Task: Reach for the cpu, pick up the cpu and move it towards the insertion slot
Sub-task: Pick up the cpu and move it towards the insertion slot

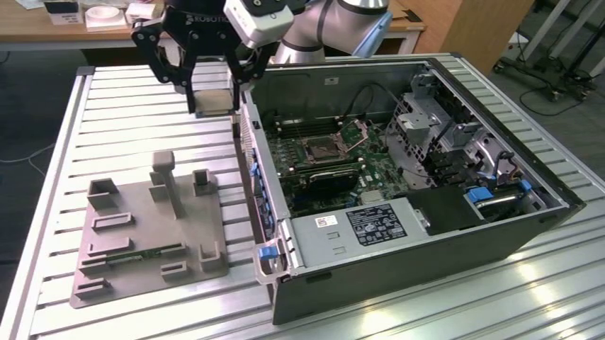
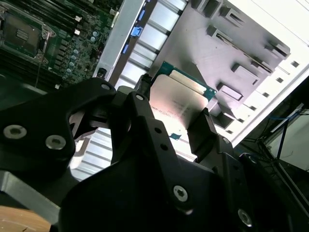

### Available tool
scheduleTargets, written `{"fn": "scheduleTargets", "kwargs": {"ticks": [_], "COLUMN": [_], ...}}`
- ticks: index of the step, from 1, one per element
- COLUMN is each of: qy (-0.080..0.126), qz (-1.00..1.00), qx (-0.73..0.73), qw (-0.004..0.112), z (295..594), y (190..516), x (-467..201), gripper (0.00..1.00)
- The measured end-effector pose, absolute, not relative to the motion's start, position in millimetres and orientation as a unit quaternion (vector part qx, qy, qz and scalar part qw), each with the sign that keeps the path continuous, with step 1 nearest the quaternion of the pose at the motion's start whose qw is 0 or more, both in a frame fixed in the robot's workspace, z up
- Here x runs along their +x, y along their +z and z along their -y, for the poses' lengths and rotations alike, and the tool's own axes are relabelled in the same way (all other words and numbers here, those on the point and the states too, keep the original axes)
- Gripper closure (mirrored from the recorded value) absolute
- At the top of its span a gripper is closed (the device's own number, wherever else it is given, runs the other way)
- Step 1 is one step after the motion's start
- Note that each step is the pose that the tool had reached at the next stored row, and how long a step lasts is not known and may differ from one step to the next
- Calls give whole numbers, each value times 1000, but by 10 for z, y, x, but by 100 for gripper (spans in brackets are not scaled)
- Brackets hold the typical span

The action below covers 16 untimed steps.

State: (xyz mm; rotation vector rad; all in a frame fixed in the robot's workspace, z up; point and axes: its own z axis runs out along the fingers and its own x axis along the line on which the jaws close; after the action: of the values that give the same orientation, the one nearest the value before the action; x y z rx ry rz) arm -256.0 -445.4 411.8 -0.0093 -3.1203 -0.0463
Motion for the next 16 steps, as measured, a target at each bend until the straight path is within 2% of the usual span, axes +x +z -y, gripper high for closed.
{"fn": "scheduleTargets", "kwargs": {"ticks": [16], "qy": [-15], "qz": [1000], "qx": [-3], "qw": [10], "z": [4450], "y": [4118], "x": [-2444], "gripper": [45]}}
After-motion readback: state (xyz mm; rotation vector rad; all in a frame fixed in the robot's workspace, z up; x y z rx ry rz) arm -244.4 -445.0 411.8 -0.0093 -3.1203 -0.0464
